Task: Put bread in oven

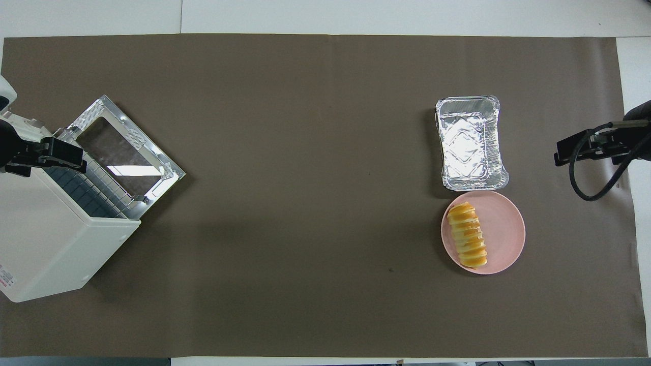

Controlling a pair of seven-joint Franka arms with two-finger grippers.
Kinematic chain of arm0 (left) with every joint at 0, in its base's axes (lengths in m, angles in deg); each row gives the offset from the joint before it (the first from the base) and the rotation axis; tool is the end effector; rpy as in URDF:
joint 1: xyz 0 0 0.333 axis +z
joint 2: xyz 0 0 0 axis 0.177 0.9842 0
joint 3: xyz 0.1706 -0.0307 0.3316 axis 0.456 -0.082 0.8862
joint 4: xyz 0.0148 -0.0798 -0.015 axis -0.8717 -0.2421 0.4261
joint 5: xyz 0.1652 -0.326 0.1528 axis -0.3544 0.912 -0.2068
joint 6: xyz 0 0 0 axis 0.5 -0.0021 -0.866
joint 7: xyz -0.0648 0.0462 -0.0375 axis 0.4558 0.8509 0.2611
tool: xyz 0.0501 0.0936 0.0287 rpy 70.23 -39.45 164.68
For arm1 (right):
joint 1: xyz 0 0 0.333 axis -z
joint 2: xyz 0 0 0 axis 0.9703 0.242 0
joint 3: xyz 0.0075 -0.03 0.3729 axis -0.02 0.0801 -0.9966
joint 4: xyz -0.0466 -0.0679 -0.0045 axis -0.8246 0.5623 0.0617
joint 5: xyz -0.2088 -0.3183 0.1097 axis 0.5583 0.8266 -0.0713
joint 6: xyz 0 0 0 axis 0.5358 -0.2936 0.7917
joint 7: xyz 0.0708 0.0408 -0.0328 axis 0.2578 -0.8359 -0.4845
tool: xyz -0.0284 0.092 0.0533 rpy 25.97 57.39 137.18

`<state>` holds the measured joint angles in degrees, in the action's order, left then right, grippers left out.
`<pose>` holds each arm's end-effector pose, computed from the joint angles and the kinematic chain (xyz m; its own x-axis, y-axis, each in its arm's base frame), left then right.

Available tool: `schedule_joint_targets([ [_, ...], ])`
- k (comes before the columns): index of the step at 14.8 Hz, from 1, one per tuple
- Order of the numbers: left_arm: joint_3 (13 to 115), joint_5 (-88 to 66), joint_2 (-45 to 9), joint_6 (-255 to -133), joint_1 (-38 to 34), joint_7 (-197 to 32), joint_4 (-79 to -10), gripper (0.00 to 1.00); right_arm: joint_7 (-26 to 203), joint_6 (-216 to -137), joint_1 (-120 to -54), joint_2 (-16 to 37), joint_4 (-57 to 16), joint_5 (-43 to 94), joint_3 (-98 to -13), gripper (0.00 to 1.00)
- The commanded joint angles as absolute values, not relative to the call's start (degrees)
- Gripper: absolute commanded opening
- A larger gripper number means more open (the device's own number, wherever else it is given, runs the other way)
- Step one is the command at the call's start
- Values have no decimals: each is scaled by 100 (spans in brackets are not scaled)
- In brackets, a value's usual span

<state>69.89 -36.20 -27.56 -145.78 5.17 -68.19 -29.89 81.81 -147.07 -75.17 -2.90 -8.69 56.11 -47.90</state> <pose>0.5532 -0.0201 0.6372 0.9956 -0.0210 -0.0916 -0.0208 -0.9998 0.0032 0.5633 -0.0129 0.6467 0.9956 0.0004 -0.0938 0.0003 -1.0000 -0.0014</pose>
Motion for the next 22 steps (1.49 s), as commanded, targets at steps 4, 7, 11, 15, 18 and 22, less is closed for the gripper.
schedule_joint_targets([
  [4, 6996, -3610, -2901, -14670, 527, -6764, -3158, 100, 8056, -14636, -7511, -315, -830, 5731, -4848, 100],
  [7, 6996, -3610, -2901, -14670, 527, -6764, -3158, 100, 7864, -14653, -7555, -525, -1258, 5617, -4874, 100],
  [11, 6996, -3610, -2901, -14670, 527, -6764, -3166, 100, 7810, -15530, -7836, -1114, -2567, 5555, -4945, 100],
  [15, 6996, -3610, -2901, -14670, 527, -6764, -3166, 100, 7583, -16828, -8091, -1686, -4219, 5546, -4954, 100],
  [18, 6996, -3610, -2901, -14670, 527, -6764, -3166, 100, 7230, -17201, -8144, -1555, -4608, 5538, -4954, 99],
  [22, 6996, -3610, -2901, -14670, 527, -6764, -3166, 100, 7186, -17782, -8353, -1414, -4952, 5424, -4954, 100],
])
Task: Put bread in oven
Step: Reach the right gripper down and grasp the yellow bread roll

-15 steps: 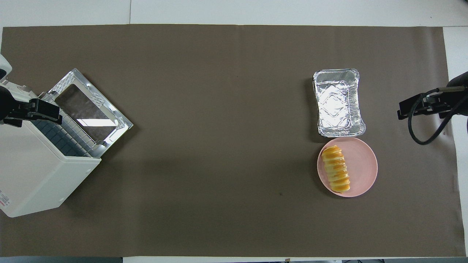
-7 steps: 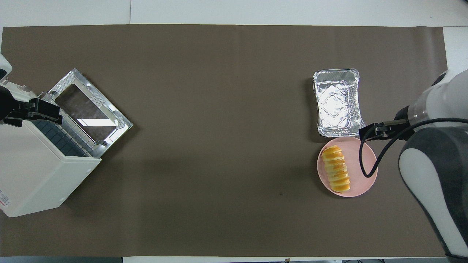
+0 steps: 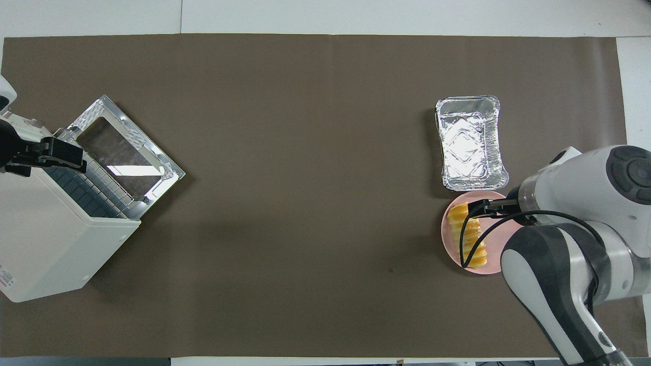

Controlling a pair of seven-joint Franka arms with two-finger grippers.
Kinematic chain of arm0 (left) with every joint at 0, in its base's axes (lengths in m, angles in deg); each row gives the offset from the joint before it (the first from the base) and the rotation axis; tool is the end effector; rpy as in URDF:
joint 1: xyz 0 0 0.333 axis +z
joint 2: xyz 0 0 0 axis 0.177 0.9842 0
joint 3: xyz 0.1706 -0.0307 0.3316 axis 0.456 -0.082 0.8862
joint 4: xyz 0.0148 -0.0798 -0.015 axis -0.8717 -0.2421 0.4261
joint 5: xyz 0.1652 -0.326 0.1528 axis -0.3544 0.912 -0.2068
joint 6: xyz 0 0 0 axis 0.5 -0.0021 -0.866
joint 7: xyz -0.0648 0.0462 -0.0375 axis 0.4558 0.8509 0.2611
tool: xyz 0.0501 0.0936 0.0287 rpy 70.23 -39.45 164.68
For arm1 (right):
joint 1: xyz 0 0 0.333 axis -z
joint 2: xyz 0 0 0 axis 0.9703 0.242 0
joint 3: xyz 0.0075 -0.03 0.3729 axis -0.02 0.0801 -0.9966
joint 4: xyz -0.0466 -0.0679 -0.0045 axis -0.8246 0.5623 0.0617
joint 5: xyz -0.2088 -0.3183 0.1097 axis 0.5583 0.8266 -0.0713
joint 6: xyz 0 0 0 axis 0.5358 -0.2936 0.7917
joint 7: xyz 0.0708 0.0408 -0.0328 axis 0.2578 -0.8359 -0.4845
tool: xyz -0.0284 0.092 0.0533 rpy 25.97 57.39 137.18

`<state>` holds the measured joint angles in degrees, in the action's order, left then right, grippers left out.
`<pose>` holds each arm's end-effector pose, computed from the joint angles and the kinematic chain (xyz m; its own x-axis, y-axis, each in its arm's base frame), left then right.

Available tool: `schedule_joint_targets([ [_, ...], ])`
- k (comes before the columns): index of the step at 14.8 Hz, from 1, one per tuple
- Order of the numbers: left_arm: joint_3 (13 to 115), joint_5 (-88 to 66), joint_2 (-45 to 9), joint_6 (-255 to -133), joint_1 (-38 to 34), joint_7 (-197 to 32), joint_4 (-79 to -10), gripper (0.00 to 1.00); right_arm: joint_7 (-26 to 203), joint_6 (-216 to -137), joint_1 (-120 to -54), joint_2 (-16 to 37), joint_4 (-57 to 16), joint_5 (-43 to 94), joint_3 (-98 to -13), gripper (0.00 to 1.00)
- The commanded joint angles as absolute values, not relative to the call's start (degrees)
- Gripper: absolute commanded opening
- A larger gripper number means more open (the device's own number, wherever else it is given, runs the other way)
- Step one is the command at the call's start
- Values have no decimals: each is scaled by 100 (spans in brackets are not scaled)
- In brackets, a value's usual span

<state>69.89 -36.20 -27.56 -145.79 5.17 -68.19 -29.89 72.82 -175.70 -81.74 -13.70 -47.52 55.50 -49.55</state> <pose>0.5532 -0.0201 0.6372 0.9956 -0.0210 -0.0915 -0.0208 -0.9998 0.0032 0.4721 0.0581 0.4676 0.9963 -0.0185 -0.0834 -0.0181 -0.9998 0.0056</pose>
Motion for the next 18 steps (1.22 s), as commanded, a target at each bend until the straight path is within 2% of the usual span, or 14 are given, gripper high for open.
schedule_joint_targets([
  [1, 6996, -3610, -2901, -14670, 527, -6764, -3158, 100, 7186, -17791, -8451, -1388, -4961, 5423, -4954, 100],
  [3, 6996, -3610, -2901, -14670, 527, -6764, -3158, 100, 7282, -17974, -8452, -1309, -5127, 5415, -4954, 100],
  [6, 6996, -3610, -2901, -14670, 527, -6764, -3158, 100, 7248, -18817, -8565, -1265, -5645, 5415, -4954, 100],
  [13, 6996, -3610, -2901, -14670, 527, -6764, -3158, 100, 7291, -19741, -8496, -1045, -6269, 5406, -4954, 99],
  [14, 6996, -3610, -2901, -14670, 527, -6764, -3166, 100, 7300, -19794, -8496, -1045, -6305, 5406, -4954, 91],
  [15, 6996, -3610, -2901, -14670, 527, -6755, -3158, 100, 7300, -19812, -8496, -1054, -6340, 5406, -4954, 75],
  [18, 6996, -3610, -2901, -14670, 527, -6764, -3166, 100, 7300, -19847, -8496, -1071, -6402, 5406, -4954, 35],
])
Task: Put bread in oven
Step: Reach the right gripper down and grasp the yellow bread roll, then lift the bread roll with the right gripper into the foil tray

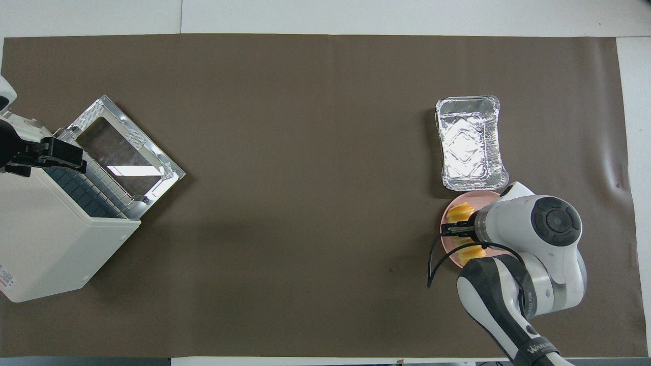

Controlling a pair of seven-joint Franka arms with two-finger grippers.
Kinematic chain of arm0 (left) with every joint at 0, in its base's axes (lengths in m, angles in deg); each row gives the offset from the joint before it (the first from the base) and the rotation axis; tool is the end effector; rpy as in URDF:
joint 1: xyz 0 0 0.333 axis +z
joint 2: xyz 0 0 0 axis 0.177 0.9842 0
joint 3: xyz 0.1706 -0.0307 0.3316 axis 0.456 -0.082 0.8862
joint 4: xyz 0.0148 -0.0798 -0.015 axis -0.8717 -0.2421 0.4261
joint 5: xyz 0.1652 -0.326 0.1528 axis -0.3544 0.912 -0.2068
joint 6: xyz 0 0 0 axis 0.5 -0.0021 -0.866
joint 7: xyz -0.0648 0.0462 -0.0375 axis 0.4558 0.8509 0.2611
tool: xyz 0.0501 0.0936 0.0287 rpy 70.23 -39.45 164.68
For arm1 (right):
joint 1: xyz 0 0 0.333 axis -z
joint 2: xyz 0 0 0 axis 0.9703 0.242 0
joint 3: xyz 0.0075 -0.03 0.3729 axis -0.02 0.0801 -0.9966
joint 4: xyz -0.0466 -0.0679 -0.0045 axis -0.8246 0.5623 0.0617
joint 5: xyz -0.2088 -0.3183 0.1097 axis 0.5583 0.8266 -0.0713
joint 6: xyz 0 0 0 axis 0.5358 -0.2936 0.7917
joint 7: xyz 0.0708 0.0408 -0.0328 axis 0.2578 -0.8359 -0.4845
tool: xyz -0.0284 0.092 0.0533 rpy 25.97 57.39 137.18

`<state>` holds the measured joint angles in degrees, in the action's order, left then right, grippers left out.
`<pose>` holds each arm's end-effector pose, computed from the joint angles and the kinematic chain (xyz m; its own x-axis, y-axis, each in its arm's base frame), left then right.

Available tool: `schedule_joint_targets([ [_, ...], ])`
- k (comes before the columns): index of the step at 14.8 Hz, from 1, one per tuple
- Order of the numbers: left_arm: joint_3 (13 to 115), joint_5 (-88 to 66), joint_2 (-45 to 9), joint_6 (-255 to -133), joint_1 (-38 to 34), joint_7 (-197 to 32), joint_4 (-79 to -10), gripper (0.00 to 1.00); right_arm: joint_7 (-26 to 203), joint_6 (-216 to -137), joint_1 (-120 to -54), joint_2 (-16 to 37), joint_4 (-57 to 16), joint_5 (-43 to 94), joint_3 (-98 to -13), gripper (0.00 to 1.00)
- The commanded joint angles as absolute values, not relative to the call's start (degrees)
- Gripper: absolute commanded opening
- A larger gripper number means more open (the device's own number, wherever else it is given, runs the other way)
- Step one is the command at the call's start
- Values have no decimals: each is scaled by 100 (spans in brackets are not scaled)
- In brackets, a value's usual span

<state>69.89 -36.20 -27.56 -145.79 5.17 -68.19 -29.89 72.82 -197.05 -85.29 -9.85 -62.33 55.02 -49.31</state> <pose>0.5532 -0.0201 0.6372 0.9956 -0.0210 -0.0915 -0.0208 -0.9998 0.0032 0.4381 0.0792 0.3562 0.9988 0.0308 -0.0376 0.0306 -0.9995 -0.0055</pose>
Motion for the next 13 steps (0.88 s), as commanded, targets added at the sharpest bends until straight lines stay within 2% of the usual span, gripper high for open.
schedule_joint_targets([
  [1, 6996, -3610, -2901, -14679, 527, -6764, -3158, 100, 7300, -19830, -8496, -1071, -6402, 5406, -4954, 19],
  [2, 6996, -3610, -2901, -14670, 527, -6764, -3158, 100, 7309, -19821, -8487, -1062, -6393, 5406, -4954, 8],
  [3, 6996, -3610, -2901, -14679, 527, -6764, -3158, 100, 7309, -19760, -8487, -1062, -6341, 5406, -4954, 2],
  [4, 6996, -3610, -2901, -14670, 527, -6764, -3158, 100, 7309, -19681, -8470, -1080, -6297, 5406, -4945, 1],
  [6, 6996, -3610, -2901, -14679, 527, -6764, -3158, 100, 7309, -18990, -8461, -1141, -5886, 5406, -4927, 1],
  [9, 6996, -3610, -2901, -14670, 527, -6764, -3166, 100, 7370, -17715, -8452, -1238, -4946, 5388, -4875, 1],
  [11, 6996, -3610, -2901, -14679, 527, -6764, -3158, 100, 7519, -17056, -8365, -1107, -4095, 5327, -4866, 1],
  [13, 6996, -3610, -2901, -14670, 527, -6764, -3158, 100, 7939, -17017, -8084, -844, -3644, 5257, -4866, 1],
])
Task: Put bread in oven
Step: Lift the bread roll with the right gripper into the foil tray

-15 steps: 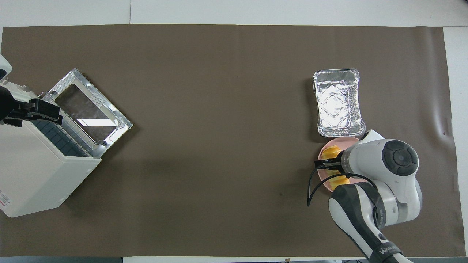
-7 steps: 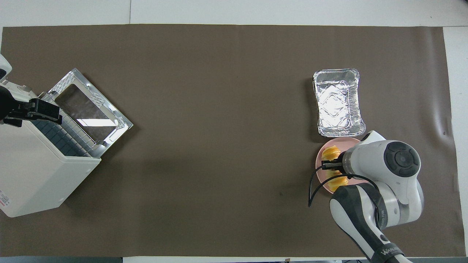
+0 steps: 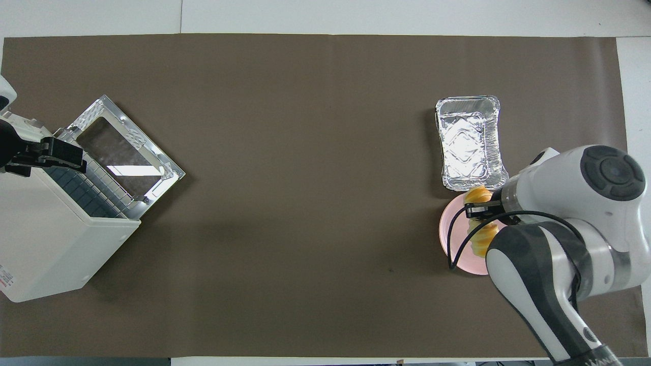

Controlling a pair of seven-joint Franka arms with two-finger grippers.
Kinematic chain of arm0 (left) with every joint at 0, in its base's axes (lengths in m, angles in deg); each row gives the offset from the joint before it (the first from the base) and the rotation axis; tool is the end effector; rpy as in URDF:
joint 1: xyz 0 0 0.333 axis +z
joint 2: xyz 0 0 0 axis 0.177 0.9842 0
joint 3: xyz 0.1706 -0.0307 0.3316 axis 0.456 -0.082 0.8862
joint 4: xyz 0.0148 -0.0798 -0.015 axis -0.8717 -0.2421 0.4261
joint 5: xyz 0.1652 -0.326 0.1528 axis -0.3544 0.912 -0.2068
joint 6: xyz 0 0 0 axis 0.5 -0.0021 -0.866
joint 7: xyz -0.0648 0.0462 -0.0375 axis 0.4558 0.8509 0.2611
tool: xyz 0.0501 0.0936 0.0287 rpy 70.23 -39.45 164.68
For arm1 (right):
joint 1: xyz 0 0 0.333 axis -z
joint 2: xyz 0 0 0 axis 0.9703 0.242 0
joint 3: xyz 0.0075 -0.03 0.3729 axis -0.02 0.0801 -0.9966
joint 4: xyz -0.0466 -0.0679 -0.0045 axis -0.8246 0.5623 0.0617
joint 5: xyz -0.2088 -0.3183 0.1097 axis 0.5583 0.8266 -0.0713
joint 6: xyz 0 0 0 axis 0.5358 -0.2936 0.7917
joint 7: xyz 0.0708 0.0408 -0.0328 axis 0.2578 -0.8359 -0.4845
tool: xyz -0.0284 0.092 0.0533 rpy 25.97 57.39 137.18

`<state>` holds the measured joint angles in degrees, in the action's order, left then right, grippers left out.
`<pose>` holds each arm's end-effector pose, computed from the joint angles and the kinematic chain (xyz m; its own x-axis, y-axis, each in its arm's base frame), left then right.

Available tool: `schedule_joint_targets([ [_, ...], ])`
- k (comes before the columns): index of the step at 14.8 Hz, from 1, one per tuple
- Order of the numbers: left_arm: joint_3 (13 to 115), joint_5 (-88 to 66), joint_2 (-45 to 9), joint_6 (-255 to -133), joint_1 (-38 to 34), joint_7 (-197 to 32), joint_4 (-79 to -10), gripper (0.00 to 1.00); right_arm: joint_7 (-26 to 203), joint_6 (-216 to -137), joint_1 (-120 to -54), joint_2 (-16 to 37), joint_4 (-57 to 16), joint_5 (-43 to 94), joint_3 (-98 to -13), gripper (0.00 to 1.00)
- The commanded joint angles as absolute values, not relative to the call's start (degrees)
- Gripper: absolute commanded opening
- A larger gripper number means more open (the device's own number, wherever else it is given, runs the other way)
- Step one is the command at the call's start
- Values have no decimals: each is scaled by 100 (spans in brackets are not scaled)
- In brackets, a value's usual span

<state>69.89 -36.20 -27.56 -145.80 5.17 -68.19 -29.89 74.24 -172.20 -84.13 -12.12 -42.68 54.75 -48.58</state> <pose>0.5533 -0.0201 0.6372 0.9956 -0.0210 -0.0913 -0.0208 -0.9998 0.0032 0.4872 0.0729 0.4879 0.9956 0.0268 -0.0893 0.0260 -0.9996 -0.0105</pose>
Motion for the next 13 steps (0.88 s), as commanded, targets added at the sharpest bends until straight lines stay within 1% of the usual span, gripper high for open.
schedule_joint_targets([
  [1, 6996, -3610, -2901, -14670, 527, -6764, -3158, 100, 8194, -17183, -7987, -703, -3468, 5126, -4866, 1],
  [3, 6996, -3610, -2901, -14670, 527, -6764, -3158, 100, 8302, -17377, -7890, -344, -3064, 5037, -4866, 2],
  [4, 6996, -3610, -2901, -14670, 527, -6764, -3158, 100, 8328, -17395, -7863, -107, -2775, 5054, -4866, 4],
  [6, 6996, -3610, -2901, -14670, 527, -6764, -3158, 100, 8337, -17456, -7924, 394, -2265, 5028, -4866, 5],
  [7, 6996, -3610, -2901, -14670, 527, -6764, -3158, 100, 8329, -17614, -7942, 571, -2114, 5028, -4866, 5],
  [9, 6996, -3610, -2901, -14670, 527, -6764, -3166, 100, 8320, -18114, -7951, 870, -2104, 5037, -4866, 5],
  [13, 6996, -3610, -2901, -14670, 527, -6764, -3158, 100, 8329, -18493, -7907, 1301, -1929, 5028, -4866, 5],
])
